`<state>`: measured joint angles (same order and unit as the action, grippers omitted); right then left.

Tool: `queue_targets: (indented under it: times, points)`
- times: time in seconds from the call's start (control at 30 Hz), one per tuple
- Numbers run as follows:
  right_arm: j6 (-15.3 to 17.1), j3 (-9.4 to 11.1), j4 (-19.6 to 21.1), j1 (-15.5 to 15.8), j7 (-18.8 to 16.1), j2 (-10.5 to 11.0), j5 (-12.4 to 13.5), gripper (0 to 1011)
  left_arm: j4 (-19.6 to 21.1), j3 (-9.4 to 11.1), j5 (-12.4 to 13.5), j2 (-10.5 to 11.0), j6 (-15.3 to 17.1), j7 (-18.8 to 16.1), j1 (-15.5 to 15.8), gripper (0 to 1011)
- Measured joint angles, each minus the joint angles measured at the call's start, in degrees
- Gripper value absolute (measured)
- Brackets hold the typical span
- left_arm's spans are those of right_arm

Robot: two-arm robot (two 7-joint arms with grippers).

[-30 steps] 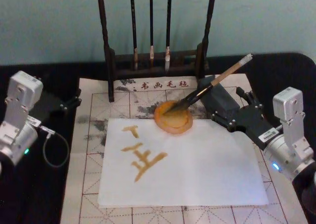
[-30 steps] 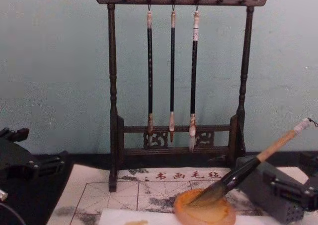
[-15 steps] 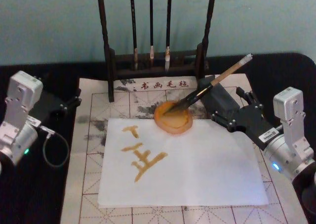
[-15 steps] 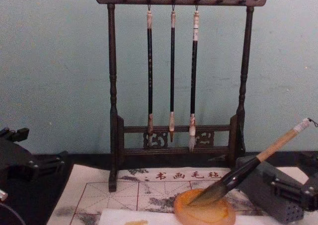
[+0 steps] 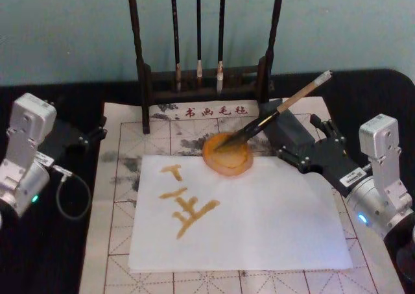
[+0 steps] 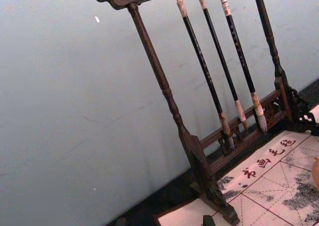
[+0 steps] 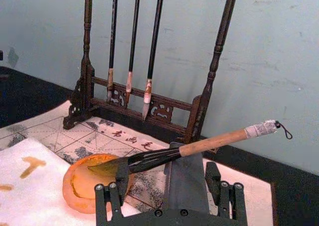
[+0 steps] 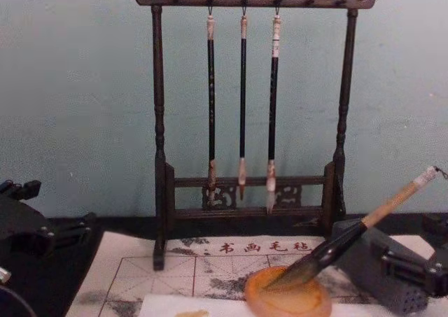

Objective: Pick up the brush from the inkstone, write on the paper, then place the brush back to its original position.

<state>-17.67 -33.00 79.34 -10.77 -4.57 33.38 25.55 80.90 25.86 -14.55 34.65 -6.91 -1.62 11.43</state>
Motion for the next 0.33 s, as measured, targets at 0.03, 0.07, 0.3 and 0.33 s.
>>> queue_targets:
  times: [0.03,0.07,0.3,0.33]
  points:
    - [0.0,0.0,0.0,0.0,0.0,0.0,0.0,1002,0.0,0.0,0.0,0.0,0.0,0.0,0.0,1001]
    - [0.0,0.0,0.0,0.0,0.0,0.0,0.0,1002,0.0,0.0,0.0,0.0,0.0,0.0,0.0,1001]
    - [0.0,0.0,0.0,0.0,0.0,0.0,0.0,1002,0.0,0.0,0.0,0.0,0.0,0.0,0.0,1001]
    - [0.0,0.0,0.0,0.0,0.0,0.0,0.0,1002,0.0,0.0,0.0,0.0,0.0,0.0,0.0,1001]
